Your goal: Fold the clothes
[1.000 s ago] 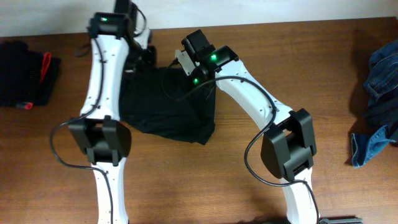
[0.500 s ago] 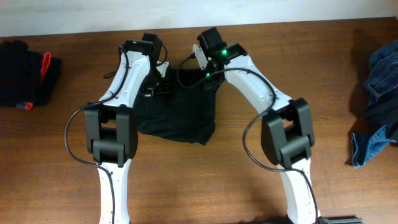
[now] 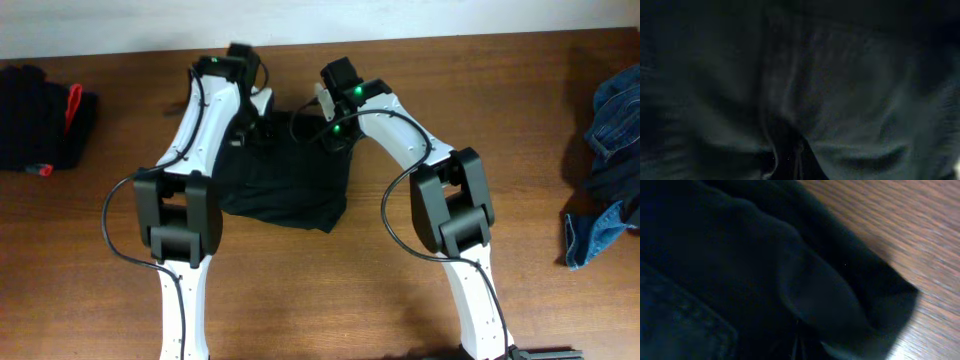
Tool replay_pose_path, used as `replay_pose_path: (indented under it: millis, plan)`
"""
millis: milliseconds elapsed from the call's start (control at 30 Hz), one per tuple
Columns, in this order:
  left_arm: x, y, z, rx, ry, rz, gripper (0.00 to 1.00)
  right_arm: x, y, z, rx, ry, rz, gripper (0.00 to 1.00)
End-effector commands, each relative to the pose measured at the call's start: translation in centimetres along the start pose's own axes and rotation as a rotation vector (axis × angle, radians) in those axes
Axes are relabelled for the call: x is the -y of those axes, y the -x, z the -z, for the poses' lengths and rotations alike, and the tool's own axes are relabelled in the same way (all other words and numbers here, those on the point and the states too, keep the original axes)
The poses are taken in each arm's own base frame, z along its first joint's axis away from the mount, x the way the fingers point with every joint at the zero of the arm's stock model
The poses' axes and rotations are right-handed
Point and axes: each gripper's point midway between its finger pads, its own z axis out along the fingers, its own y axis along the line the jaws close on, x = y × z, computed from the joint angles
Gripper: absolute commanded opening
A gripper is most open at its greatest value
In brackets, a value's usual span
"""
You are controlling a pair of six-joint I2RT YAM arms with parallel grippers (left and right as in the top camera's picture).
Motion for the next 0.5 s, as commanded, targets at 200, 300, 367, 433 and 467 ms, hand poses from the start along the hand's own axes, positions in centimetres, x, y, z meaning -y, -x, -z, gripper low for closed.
replay_pose_path:
  millis: [200, 300, 367, 433, 467]
  plan:
    - [1.3, 2.4, 13.6, 0.294, 0.053, 0.036, 0.01, 3.7, 4.3, 8.1, 0.102, -0.07, -0.048, 0.23]
    - [1.0, 1.2, 15.0, 0.291, 0.102, 0.068, 0.05, 6.3, 5.3, 12.8, 0.151, -0.154, -0.131, 0.41]
    - [0.7, 0.1, 14.6, 0.243, 0.111, 0.077, 0.18, 8.4, 5.1, 15.2, 0.161, -0.186, -0.174, 0.57]
    - [0.9, -0.8, 13.8, 0.191, 0.098, 0.081, 0.59, 10.9, 4.3, 17.2, 0.155, -0.204, -0.225, 0.69]
    - [1.4, -1.1, 13.3, 0.168, 0.065, 0.079, 0.79, 12.2, 3.7, 17.8, 0.15, -0.212, -0.251, 0.75]
